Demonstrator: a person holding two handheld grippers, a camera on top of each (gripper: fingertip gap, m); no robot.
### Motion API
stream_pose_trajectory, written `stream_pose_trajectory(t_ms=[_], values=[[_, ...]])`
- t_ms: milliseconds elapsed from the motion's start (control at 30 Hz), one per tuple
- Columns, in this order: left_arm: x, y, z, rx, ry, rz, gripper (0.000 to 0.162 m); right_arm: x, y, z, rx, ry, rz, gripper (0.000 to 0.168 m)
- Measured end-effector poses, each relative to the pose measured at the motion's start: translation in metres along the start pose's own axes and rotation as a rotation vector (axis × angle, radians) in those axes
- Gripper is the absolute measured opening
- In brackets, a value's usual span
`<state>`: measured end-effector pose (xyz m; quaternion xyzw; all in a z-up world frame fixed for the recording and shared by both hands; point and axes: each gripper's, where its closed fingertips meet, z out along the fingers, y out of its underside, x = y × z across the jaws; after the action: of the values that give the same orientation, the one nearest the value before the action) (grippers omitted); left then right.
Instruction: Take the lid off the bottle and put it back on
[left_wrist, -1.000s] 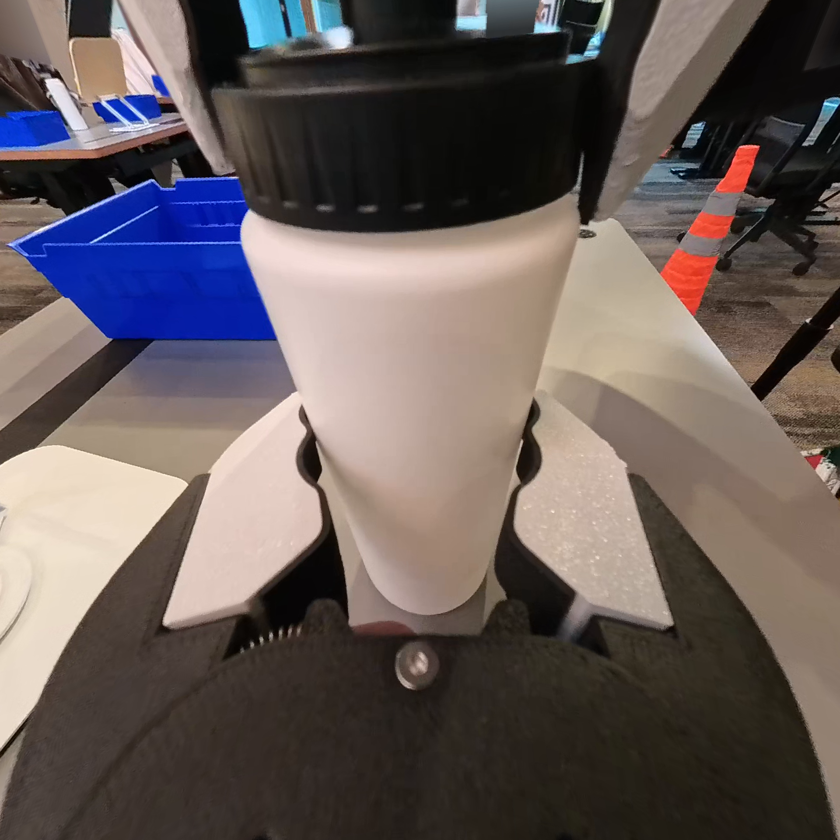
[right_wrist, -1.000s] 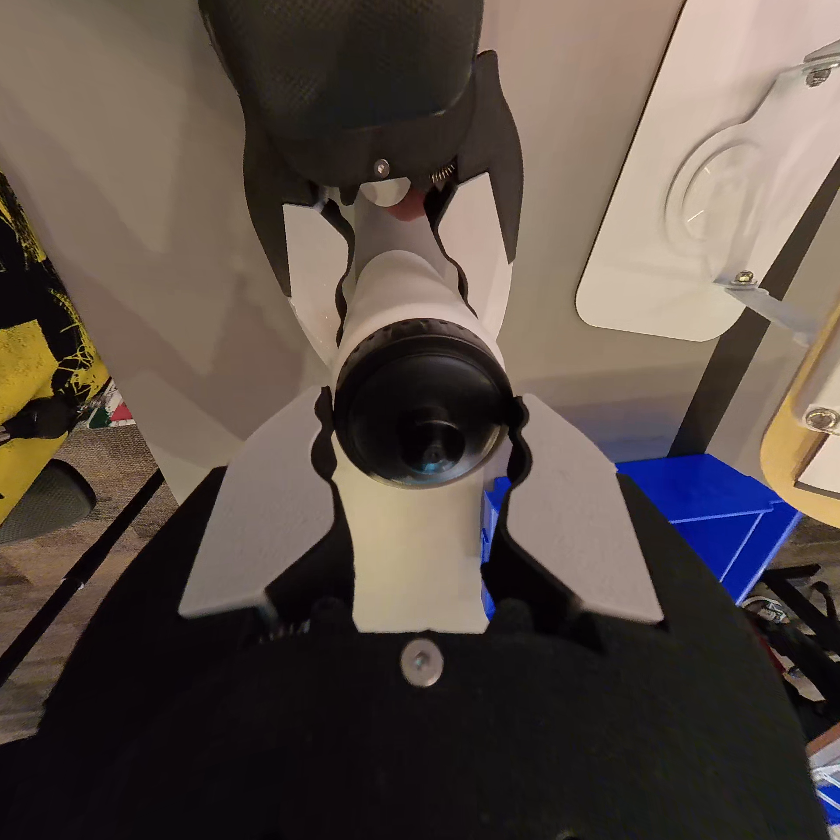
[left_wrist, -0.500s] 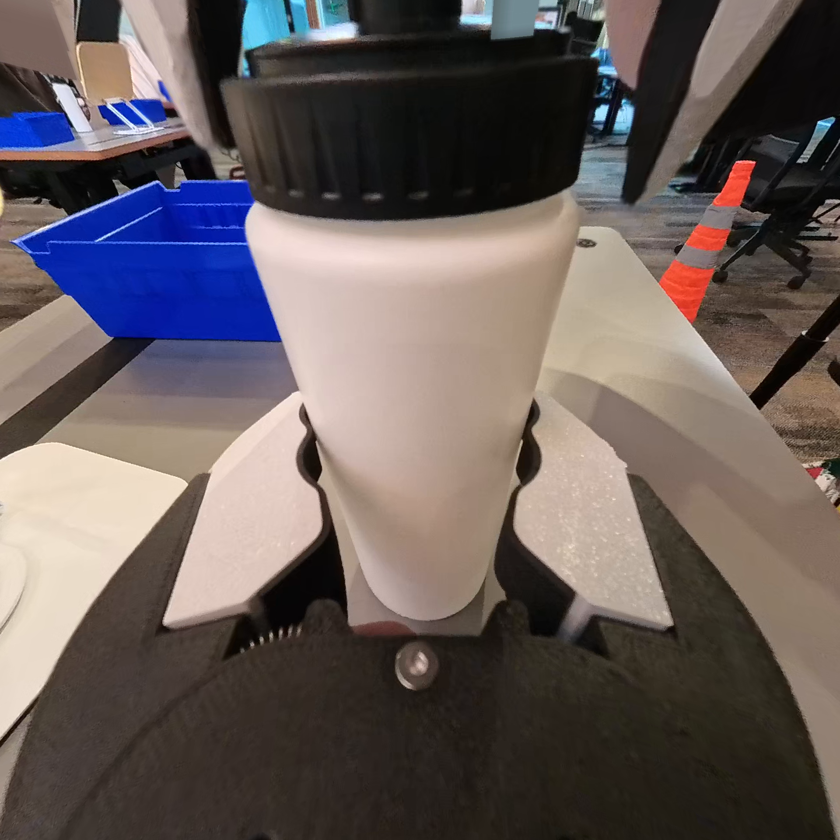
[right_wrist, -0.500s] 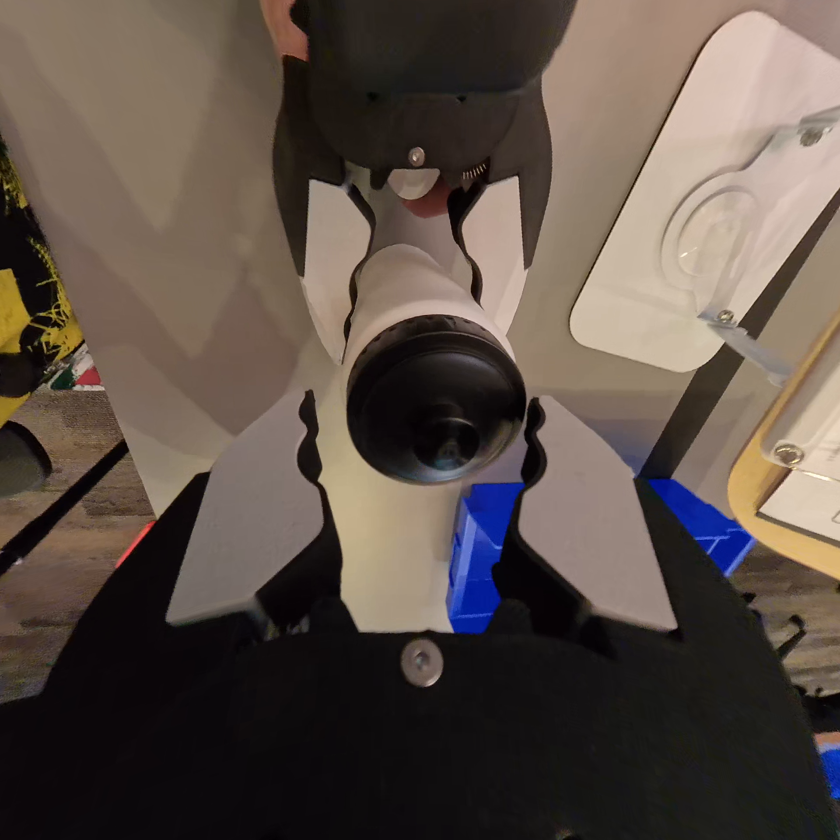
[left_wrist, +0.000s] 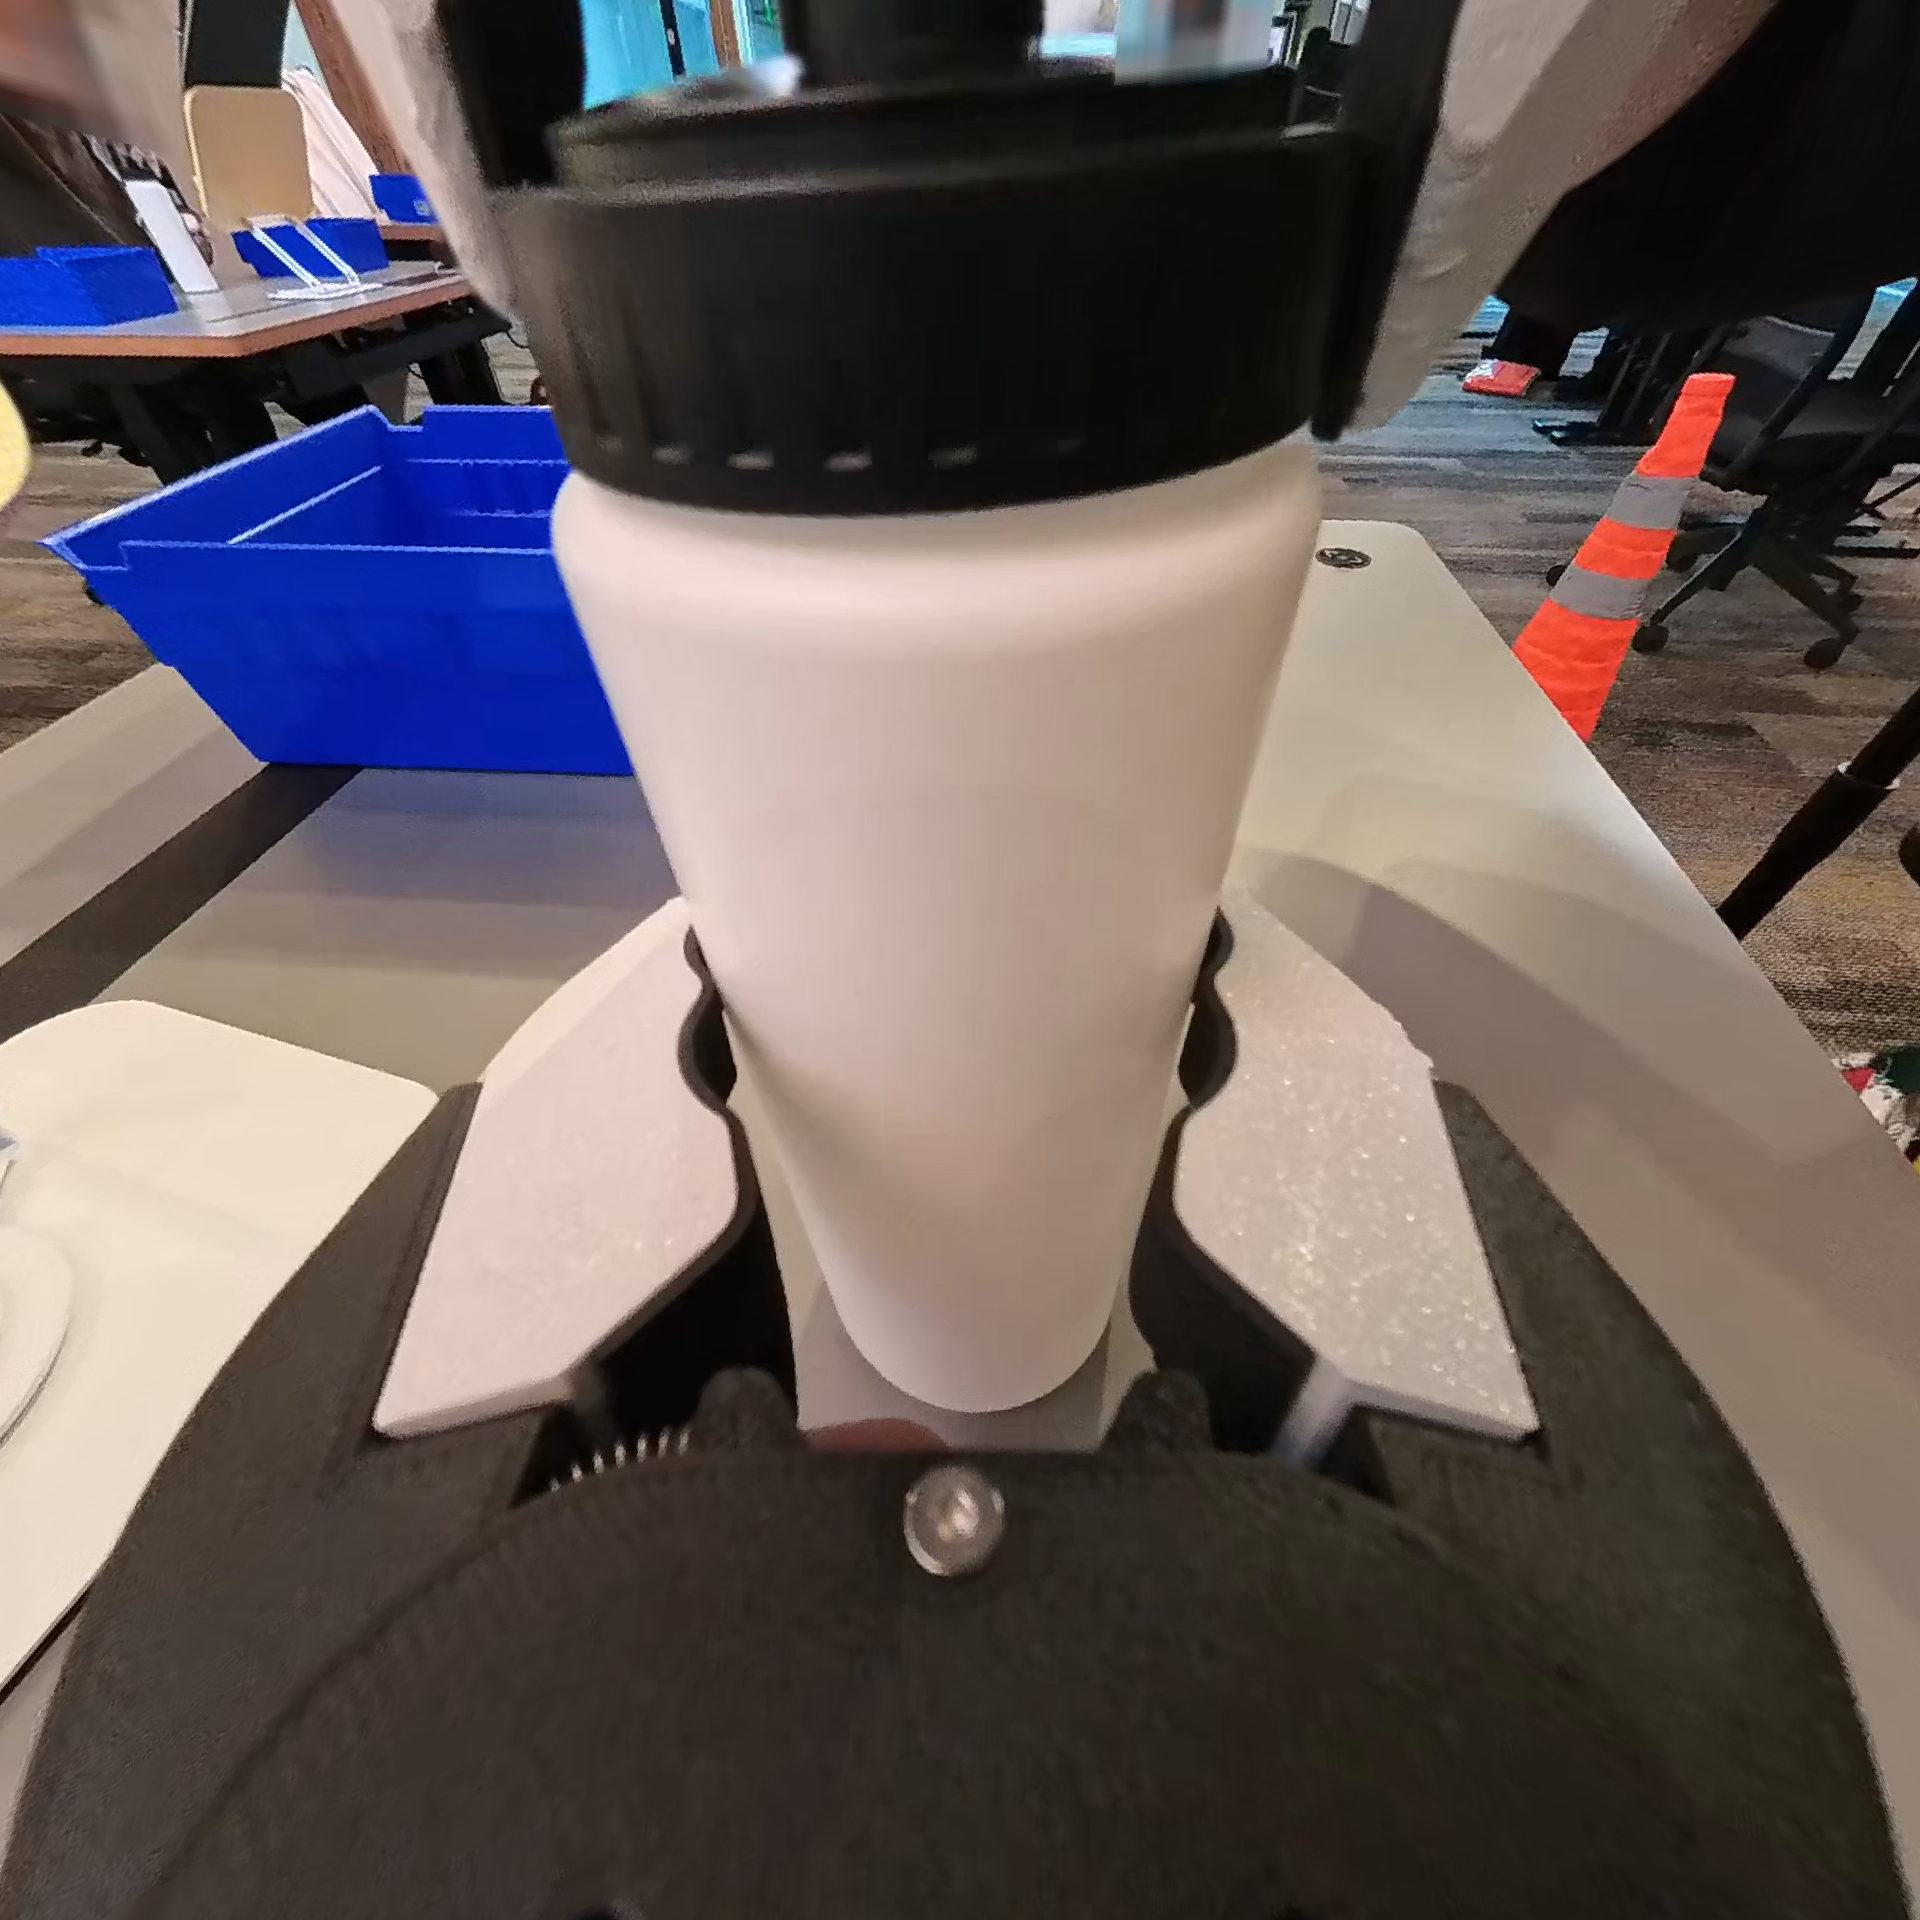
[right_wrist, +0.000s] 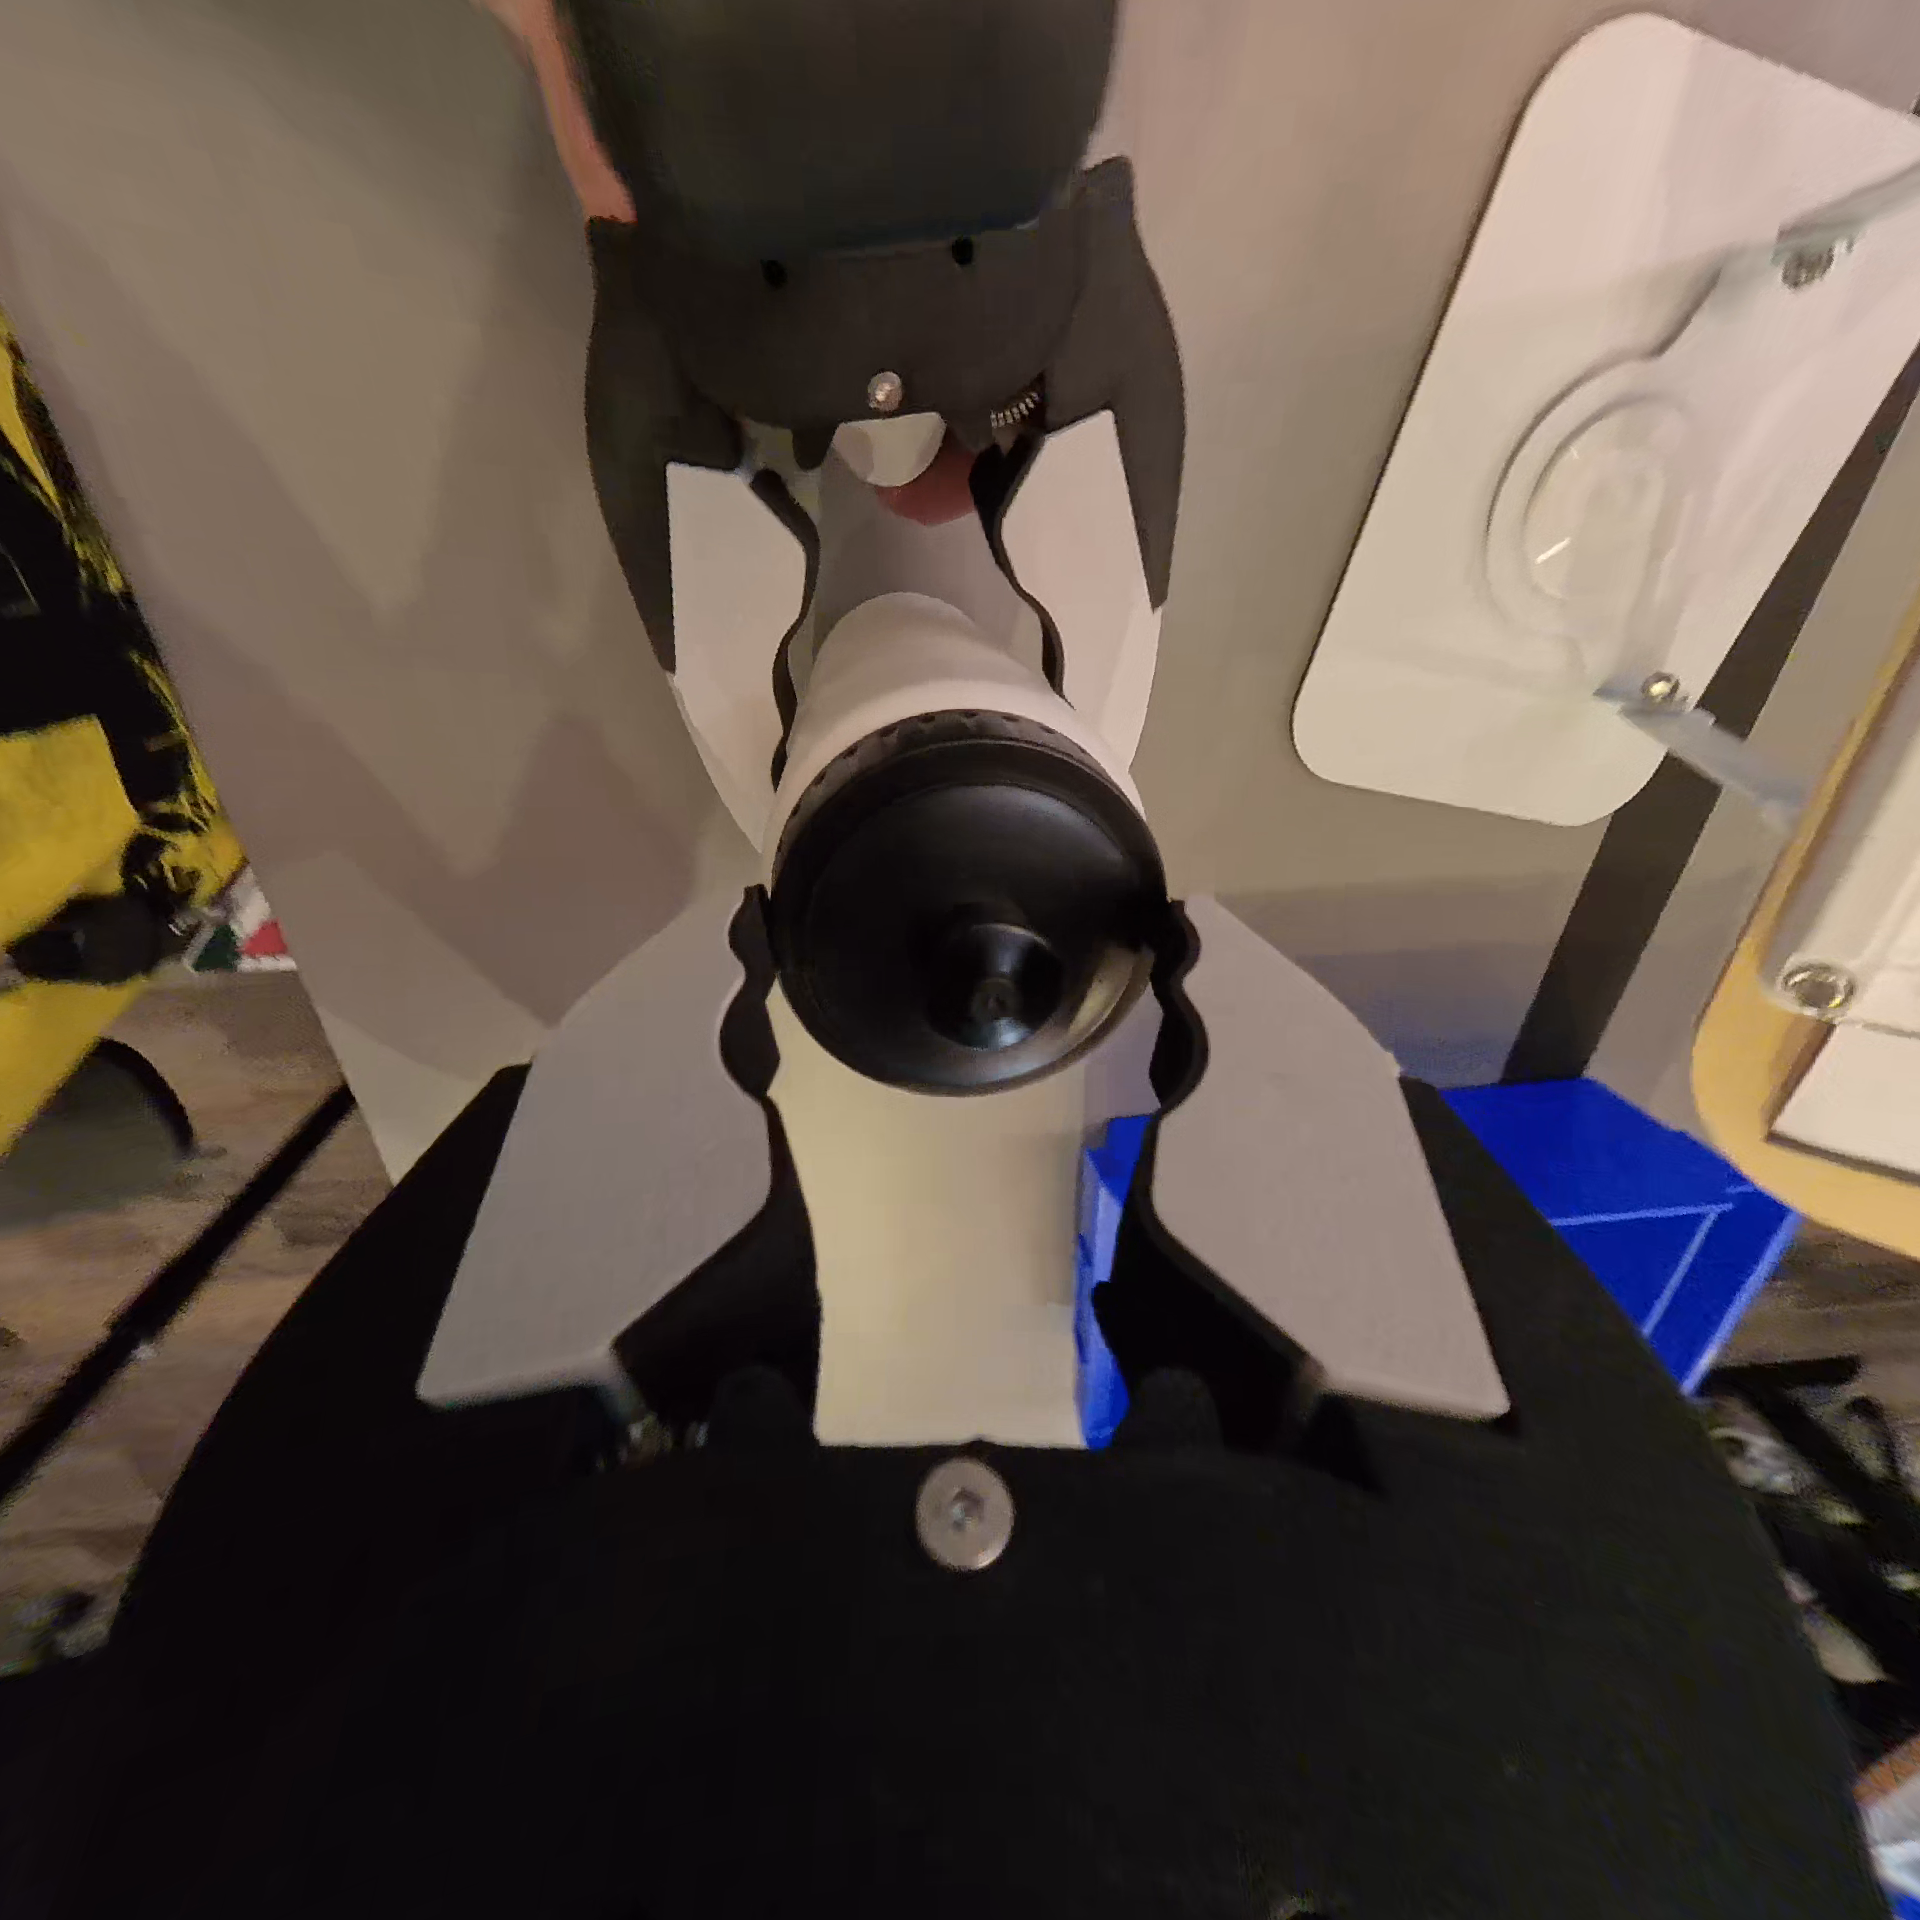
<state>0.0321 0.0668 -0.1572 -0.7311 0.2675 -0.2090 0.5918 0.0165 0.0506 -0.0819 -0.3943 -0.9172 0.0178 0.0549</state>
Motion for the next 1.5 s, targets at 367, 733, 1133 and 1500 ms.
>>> stream_pose_trajectory(t_ms=[367, 733, 1133, 1500], values=[[0.0, 0.0005, 0.0005, -0.005, -0.009, 0.014, 0.086, -0.0011, -0.0032, -0.0061, 0.024, -0.001, -0.088, 0.071], [-0.0007, 0.0006, -0.0005, -0.006, -0.007, 0.014, 0.085, -0.0009, -0.0027, -0.0022, 0.021, -0.019, -0.064, 0.07], [0.001, 0.0008, 0.0006, -0.013, -0.011, 0.023, 0.085, -0.0025, -0.002, -0.0013, 0.01, -0.003, -0.061, 0.072], [0.0009, 0.0009, 0.0001, -0.013, -0.001, 0.02, 0.085, -0.0026, 0.0017, -0.0004, 0.004, 0.009, -0.065, 0.072]])
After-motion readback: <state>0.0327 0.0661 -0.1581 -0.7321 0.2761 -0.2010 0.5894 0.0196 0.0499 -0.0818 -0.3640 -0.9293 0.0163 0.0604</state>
